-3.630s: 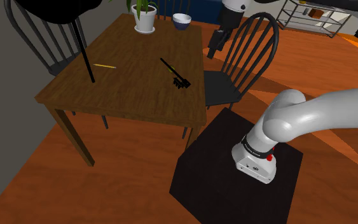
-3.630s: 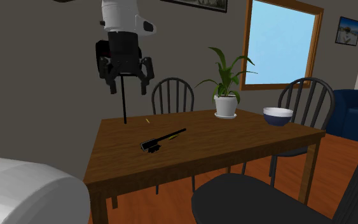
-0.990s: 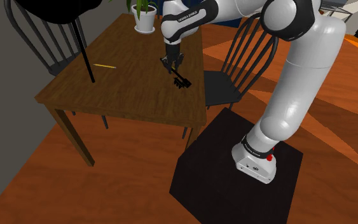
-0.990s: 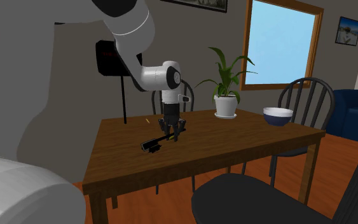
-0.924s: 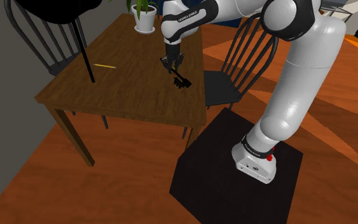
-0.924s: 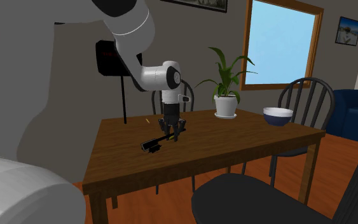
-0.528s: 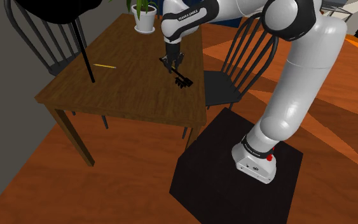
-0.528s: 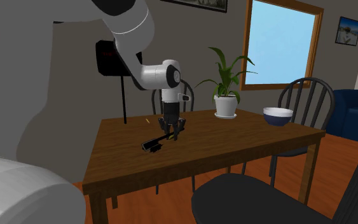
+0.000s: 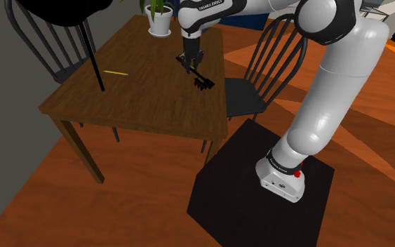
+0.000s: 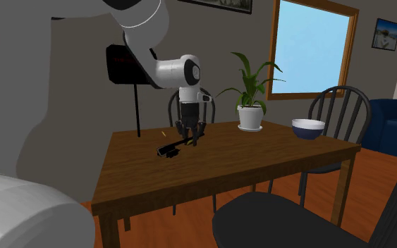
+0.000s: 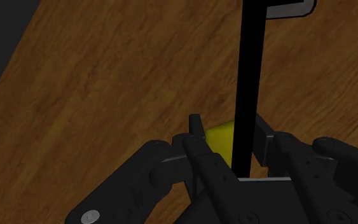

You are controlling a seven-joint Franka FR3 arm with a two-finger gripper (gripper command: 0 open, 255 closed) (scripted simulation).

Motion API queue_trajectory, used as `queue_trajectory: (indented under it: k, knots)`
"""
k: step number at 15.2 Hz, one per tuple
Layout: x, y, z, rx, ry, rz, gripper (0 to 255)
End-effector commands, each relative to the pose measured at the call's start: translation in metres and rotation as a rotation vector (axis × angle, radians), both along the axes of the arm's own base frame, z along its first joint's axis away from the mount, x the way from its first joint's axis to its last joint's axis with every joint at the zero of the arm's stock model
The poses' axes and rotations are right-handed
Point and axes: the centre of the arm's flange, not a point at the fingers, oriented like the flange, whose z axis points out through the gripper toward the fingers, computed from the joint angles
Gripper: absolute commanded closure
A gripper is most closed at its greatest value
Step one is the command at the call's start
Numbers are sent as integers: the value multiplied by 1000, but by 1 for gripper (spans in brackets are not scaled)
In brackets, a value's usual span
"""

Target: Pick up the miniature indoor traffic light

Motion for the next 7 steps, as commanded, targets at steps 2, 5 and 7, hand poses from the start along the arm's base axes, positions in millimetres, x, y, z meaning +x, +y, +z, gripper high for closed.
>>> queue_trajectory:
  k: [2,5,7]
  knots:
    - [-1,0,16,0,0,0,255]
    - [-1,0,32,0,0,0,255]
    - [-1,0,32,0,0,0,255]
